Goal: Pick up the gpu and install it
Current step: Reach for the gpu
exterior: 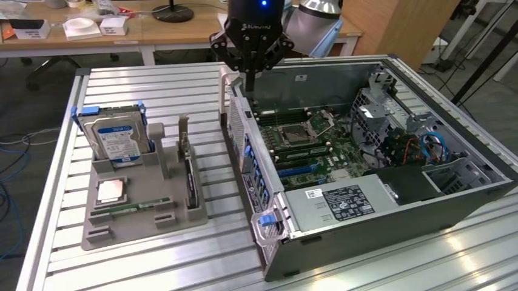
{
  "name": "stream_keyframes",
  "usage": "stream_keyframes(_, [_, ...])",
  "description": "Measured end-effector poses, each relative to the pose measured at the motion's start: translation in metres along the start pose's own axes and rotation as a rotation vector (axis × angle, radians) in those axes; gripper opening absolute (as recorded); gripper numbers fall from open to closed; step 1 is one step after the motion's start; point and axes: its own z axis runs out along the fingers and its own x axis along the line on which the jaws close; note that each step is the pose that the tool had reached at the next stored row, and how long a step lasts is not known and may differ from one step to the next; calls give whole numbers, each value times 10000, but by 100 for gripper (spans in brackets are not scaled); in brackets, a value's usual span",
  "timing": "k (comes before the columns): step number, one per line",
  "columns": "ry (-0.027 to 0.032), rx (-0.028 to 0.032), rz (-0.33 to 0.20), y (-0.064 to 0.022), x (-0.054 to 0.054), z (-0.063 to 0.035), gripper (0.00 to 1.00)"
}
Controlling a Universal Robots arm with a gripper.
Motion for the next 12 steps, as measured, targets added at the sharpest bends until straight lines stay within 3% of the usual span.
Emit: stream_keyframes(12, [19,7,1,-3,39,1,11])
